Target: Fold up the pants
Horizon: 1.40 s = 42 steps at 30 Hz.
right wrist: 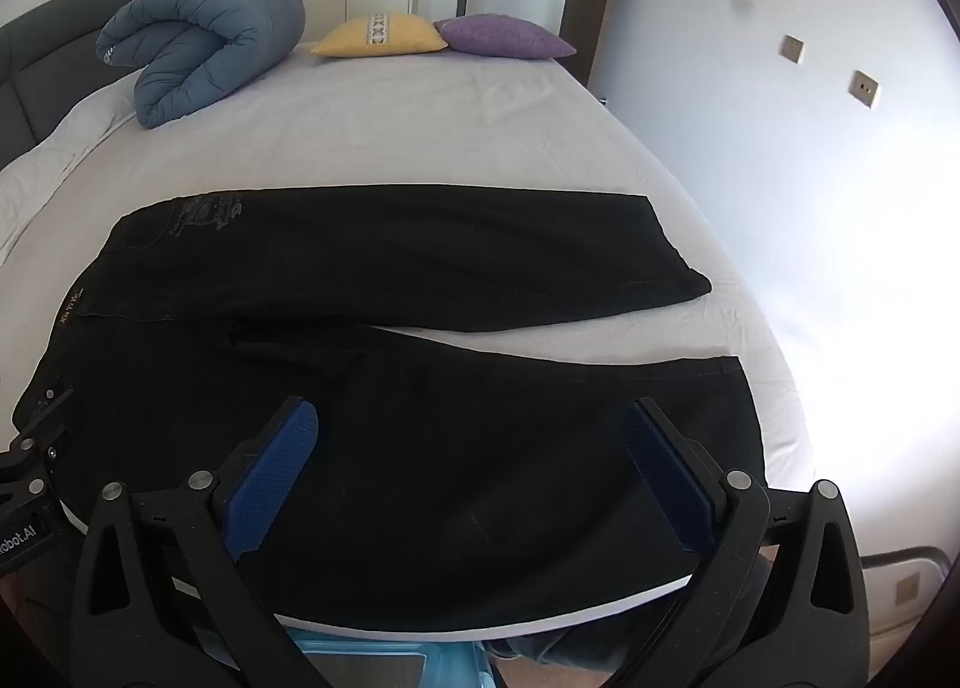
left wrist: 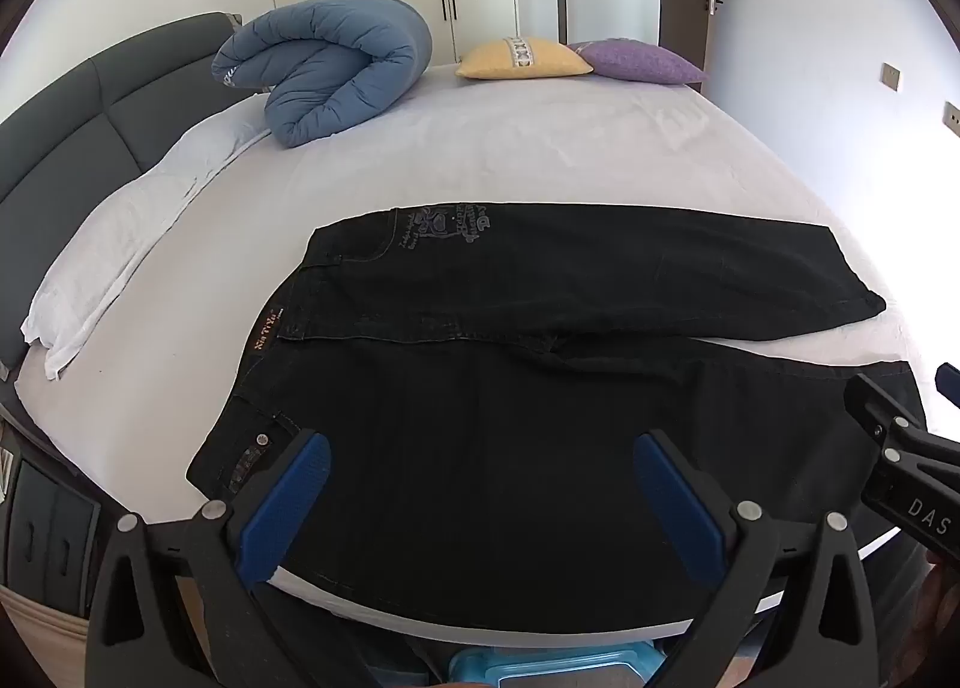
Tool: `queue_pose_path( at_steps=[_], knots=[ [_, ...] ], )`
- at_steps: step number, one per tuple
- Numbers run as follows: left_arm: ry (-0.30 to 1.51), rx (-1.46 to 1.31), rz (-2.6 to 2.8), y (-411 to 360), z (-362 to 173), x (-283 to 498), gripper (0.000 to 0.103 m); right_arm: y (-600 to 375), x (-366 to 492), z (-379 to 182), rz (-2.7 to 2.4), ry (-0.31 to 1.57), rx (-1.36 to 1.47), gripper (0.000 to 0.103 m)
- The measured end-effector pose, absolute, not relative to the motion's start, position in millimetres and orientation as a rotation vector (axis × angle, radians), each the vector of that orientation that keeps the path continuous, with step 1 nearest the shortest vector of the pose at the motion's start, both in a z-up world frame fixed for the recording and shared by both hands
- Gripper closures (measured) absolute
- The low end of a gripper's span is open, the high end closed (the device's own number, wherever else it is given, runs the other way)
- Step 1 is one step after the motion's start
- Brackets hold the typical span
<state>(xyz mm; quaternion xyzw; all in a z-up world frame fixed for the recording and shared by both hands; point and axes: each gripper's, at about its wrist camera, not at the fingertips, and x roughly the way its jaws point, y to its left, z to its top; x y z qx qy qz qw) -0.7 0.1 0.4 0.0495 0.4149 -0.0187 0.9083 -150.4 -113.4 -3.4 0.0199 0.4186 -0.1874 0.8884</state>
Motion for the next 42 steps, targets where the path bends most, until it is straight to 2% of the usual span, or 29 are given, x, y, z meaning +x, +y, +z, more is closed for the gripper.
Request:
queue_pose_path(
  at_steps=[42],
  knots=[
    [0.869, 0.101, -0.031, 4, 0, -4, 0.000, -97, -155, 3, -0.364, 0.865, 0.070, 0.000]
  ],
)
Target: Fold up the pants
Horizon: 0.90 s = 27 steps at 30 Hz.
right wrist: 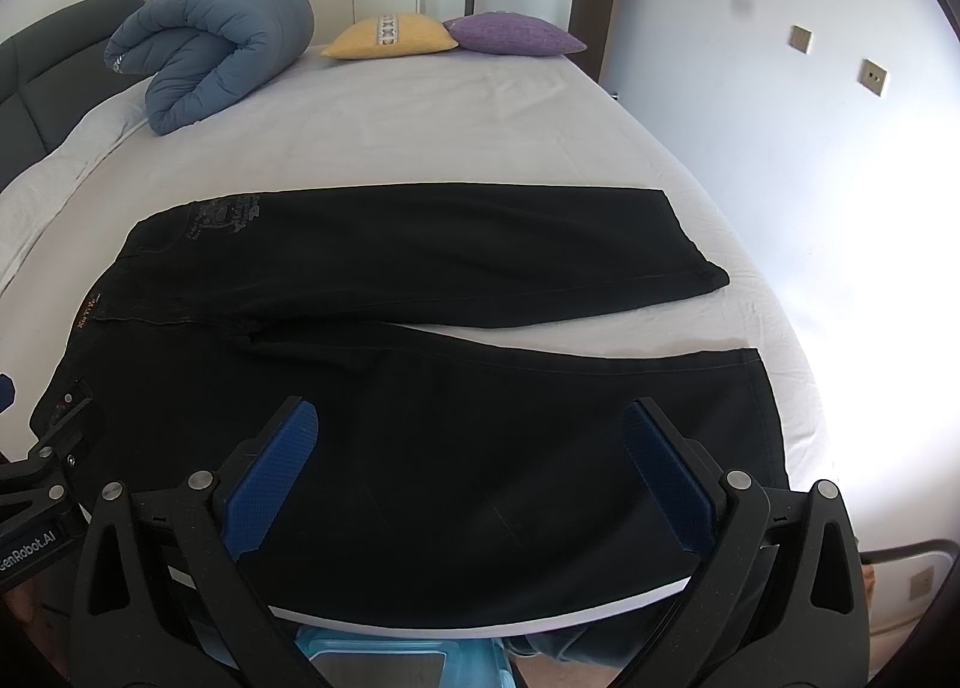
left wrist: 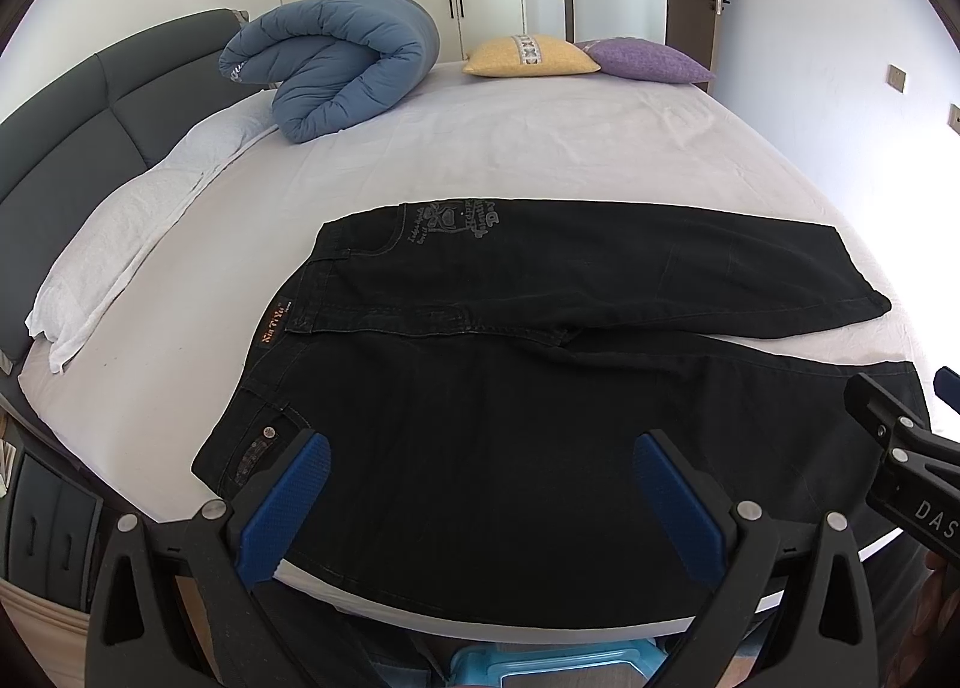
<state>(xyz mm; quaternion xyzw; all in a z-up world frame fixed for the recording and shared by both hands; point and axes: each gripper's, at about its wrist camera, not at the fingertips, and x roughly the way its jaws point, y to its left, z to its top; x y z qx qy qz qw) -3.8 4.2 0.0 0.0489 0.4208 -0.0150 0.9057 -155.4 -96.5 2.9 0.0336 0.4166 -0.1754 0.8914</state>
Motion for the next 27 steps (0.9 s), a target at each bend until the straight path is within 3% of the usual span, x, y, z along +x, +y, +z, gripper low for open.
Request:
queue_pose_path(
  at_steps=[27],
  knots=[
    [0.875, 0.099, -0.027, 16, 1, -11, 0.000, -94, -156, 2, -0.361, 0.865, 0.078, 0.000]
  ],
)
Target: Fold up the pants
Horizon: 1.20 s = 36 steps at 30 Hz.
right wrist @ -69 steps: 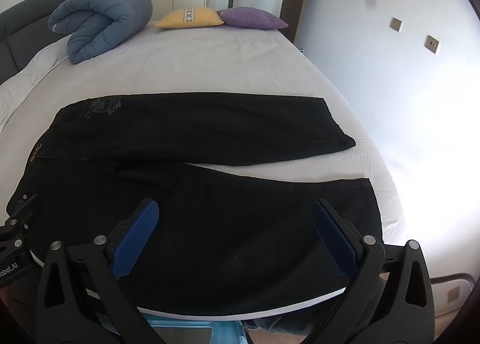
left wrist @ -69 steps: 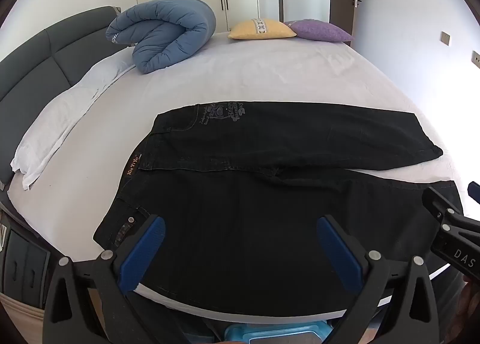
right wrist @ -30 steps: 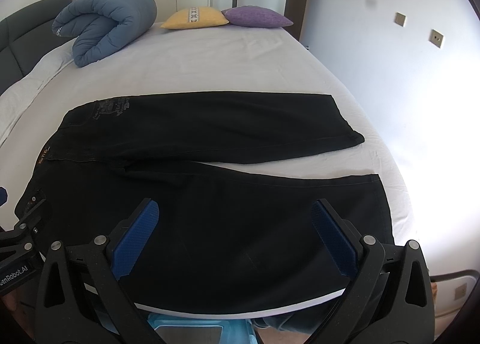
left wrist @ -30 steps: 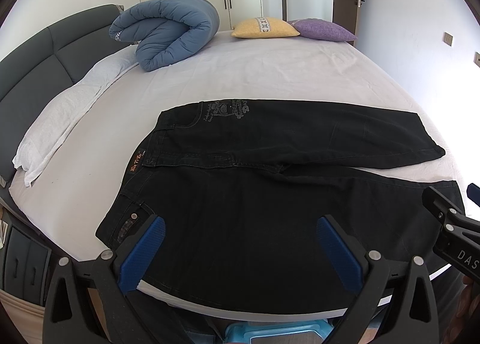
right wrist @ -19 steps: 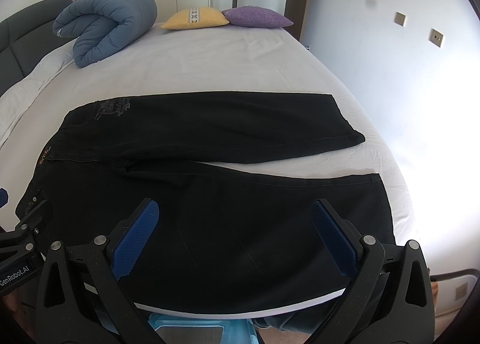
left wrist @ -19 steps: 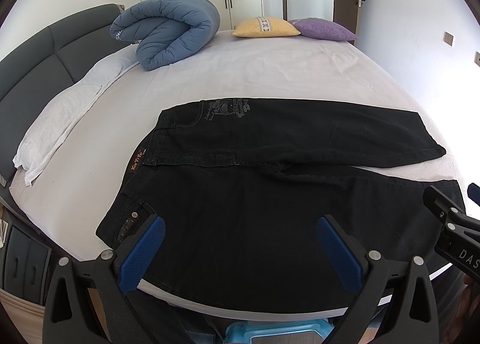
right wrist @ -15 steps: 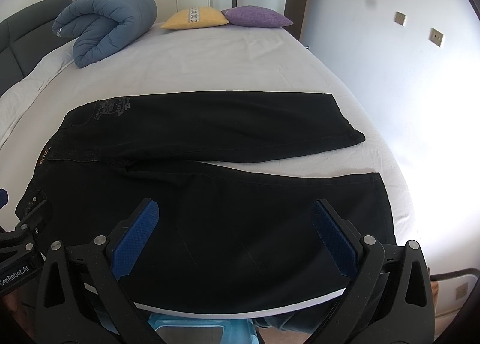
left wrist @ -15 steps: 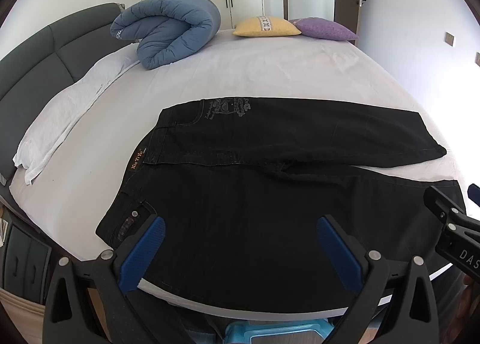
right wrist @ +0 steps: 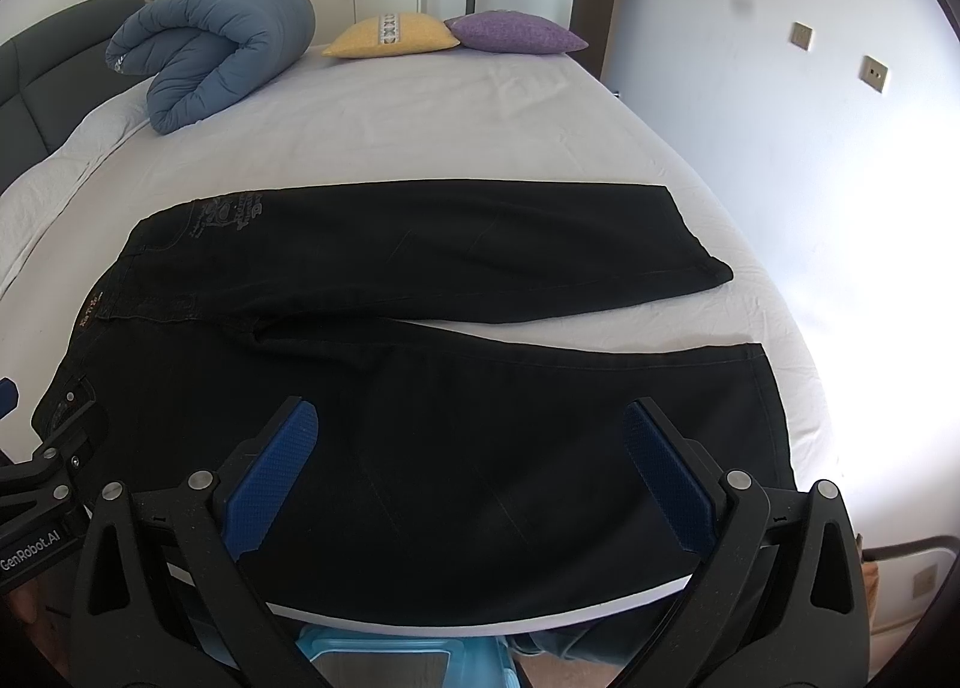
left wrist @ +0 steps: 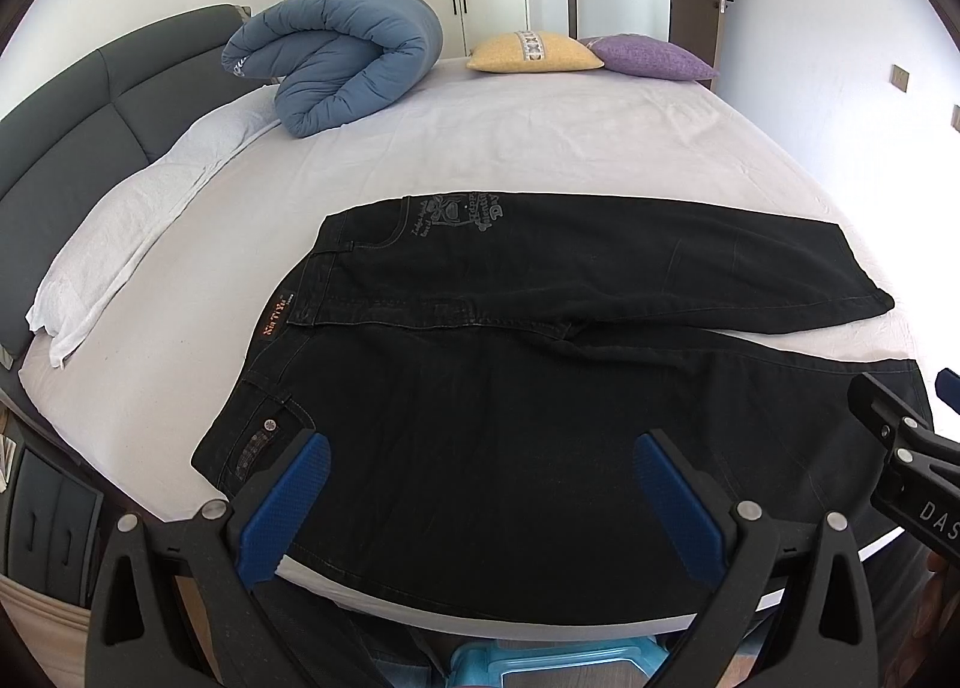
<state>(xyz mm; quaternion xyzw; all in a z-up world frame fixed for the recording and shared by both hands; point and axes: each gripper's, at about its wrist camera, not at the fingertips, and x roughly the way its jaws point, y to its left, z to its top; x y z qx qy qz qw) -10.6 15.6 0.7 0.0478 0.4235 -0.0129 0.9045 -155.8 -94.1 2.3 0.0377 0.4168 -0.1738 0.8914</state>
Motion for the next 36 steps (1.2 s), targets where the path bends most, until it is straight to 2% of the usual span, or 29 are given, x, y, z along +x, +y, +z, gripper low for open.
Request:
queue_pose_path(
  at_steps=[27, 36],
  knots=[
    [0.867, 0.110, -0.023, 19, -3, -12, 0.000, -85, -155, -6, -0.351, 0.873, 0.076, 0.000],
    [0.916, 0.237, 0.001, 37, -16, 33, 0.000, -83, -132, -8, -0.224, 0.849, 0.067, 0.000]
  ],
)
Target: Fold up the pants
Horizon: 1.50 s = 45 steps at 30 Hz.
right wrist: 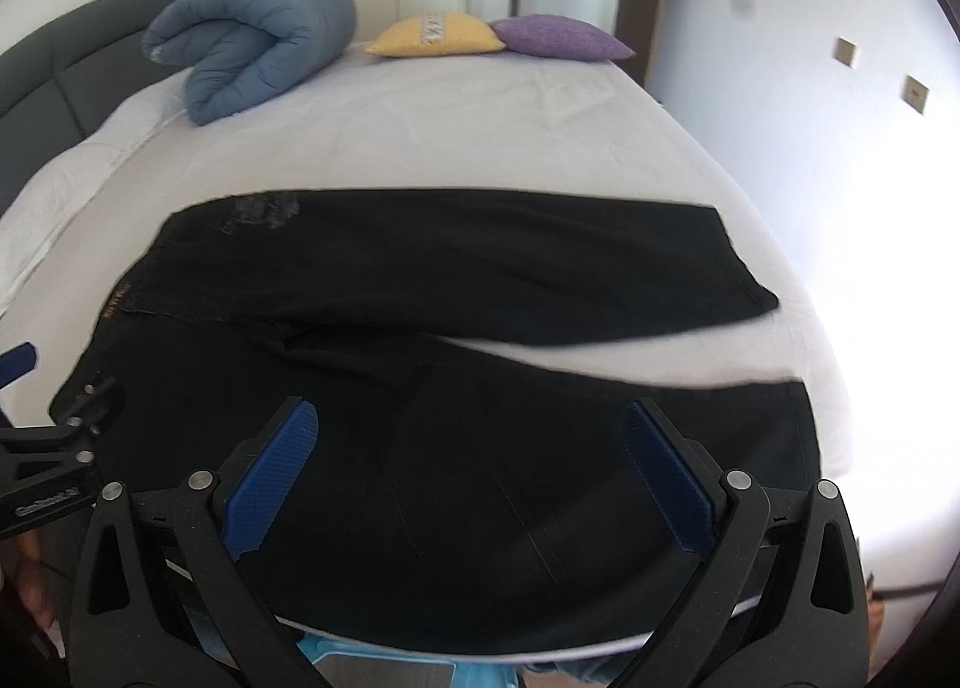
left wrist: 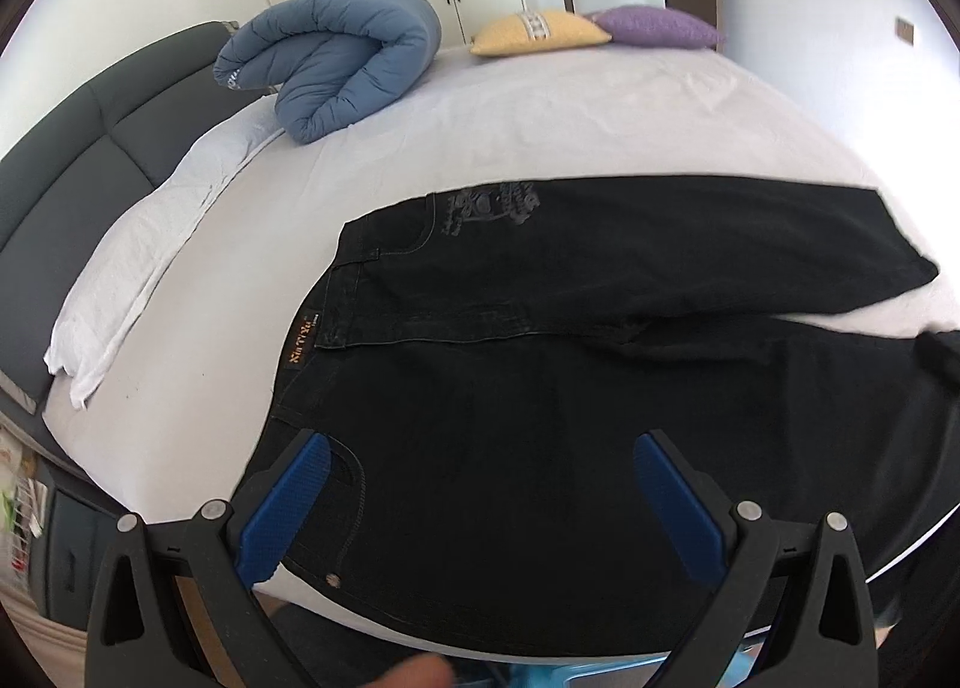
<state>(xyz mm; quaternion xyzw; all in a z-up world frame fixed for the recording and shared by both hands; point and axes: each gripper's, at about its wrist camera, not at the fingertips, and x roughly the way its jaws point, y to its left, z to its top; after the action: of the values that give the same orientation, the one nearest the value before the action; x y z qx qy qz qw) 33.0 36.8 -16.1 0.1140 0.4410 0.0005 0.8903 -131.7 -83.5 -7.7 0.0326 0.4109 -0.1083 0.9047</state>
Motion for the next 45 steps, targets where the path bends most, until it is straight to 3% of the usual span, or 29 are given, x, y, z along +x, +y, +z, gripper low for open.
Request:
queue_pose_path(
  at_steps=[6, 9, 14, 16, 20, 23, 28, 33, 38, 39, 40, 41, 43, 45],
  knots=[
    [0.870, 0.336, -0.007, 54, -32, 57, 0.000, -85, -87, 6, -0.045, 0.783, 0.050, 0.000],
    [0.985, 0.208, -0.121, 74, -39, 92, 0.000, -87, -59, 6, 0.044, 0.774, 0.048, 0.000],
    [0.900, 0.276, -0.224, 101, -30, 172, 0.000, -101, 1, -1, 0.215, 0.810, 0.078, 0.002],
    [0.878, 0.294, -0.314, 112, -27, 214, 0.000, -107, 26, -5, 0.285, 0.824, 0.058, 0.008],
    [0.918, 0.416, -0.414, 124, -37, 304, 0.000, -112, 78, -19, 0.368, 0.883, -0.041, 0.038],
    [0.963, 0.490, -0.473, 125, -50, 355, 0.000, -121, 107, -33, 0.416, 0.916, -0.070, 0.045],
    [1.080, 0.489, -0.586, 125, -79, 399, 0.000, -131, 141, -57, 0.492, 0.952, -0.079, 0.046],
    [1.209, 0.563, -0.643, 120, -127, 425, 0.011, -132, 156, -73, 0.545, 0.975, -0.068, 0.046],
    [1.292, 0.473, -0.685, 129, -153, 443, 0.014, -129, 175, -78, 0.590, 0.999, -0.103, 0.046],
    [1.292, 0.470, -0.689, 129, -154, 445, 0.016, -127, 181, -80, 0.601, 1.001, -0.114, 0.046],
    [1.282, 0.473, -0.697, 128, -154, 445, 0.028, -124, 188, -81, 0.614, 1.004, -0.123, 0.046],
    [1.268, 0.474, -0.705, 128, -151, 444, 0.049, -117, 192, -81, 0.624, 1.006, -0.132, 0.046],
    [1.239, 0.485, -0.729, 124, -146, 439, 0.081, -110, 206, -83, 0.646, 1.016, -0.153, 0.046],
    [1.157, 0.594, -0.700, 112, -143, 424, 0.087, -102, 219, -87, 0.667, 1.030, -0.170, 0.046]
  ],
)
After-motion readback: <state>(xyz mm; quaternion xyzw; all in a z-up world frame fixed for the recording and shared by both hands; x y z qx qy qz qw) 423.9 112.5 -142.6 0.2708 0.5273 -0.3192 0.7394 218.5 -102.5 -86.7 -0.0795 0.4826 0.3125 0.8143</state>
